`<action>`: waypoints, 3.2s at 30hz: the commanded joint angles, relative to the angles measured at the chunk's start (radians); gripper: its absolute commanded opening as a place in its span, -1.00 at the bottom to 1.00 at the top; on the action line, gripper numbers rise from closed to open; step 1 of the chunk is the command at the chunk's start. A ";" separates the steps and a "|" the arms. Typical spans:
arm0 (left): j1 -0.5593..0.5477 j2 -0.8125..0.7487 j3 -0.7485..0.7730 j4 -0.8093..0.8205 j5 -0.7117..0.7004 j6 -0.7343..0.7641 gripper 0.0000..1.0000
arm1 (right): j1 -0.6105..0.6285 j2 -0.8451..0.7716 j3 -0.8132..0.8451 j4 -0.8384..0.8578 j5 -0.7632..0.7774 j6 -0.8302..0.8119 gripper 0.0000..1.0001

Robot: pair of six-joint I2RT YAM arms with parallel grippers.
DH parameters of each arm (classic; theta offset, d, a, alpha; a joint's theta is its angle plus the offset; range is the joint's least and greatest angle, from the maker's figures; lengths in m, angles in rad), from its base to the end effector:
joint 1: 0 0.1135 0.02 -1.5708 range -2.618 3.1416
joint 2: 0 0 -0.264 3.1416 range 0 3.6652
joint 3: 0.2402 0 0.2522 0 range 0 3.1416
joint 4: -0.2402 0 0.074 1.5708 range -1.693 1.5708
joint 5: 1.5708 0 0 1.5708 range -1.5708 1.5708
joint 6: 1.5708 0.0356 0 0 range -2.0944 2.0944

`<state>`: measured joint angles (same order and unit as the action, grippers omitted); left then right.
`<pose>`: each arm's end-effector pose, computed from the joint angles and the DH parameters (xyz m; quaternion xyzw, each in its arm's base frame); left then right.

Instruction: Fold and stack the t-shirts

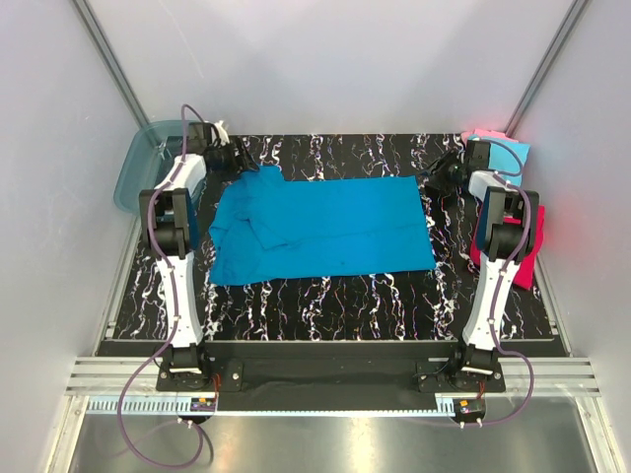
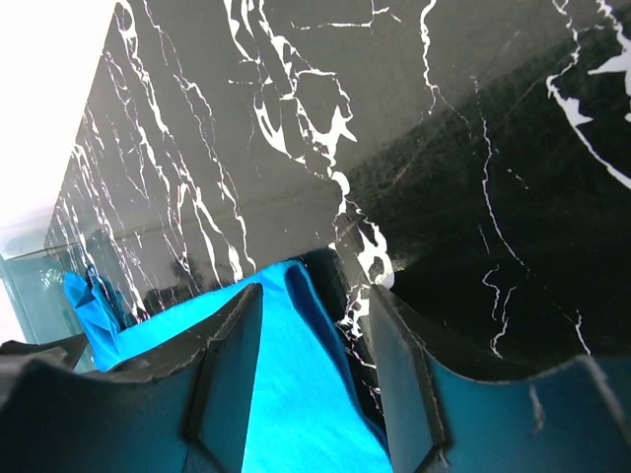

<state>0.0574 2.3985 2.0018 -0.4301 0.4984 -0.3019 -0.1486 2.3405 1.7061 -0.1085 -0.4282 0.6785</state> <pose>0.5349 0.0137 0.1754 -0.0731 0.9043 -0.2710 0.3216 0.5114 -0.0616 0.1343 0.2813 0.8536 0.2907 0.3284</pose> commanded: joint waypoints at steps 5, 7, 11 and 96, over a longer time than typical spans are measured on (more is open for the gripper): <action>-0.017 0.017 0.051 -0.012 0.017 0.010 0.57 | -0.002 -0.050 -0.046 0.049 -0.027 0.001 0.09; -0.025 0.027 0.069 -0.013 0.011 0.012 0.57 | -0.002 -0.047 -0.049 0.056 -0.035 0.004 0.09; -0.033 0.051 0.107 -0.027 -0.001 0.012 0.56 | -0.002 -0.047 -0.057 0.069 -0.046 0.019 0.09; -0.059 0.062 0.091 -0.065 -0.061 -0.026 -1.00 | 0.072 0.010 0.026 0.016 0.016 0.050 -1.00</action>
<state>-0.0055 2.5191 2.1345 -0.5293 0.4599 -0.3157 -0.0765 2.4054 1.7477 -0.0963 -0.4610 0.7563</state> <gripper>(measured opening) 0.020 0.011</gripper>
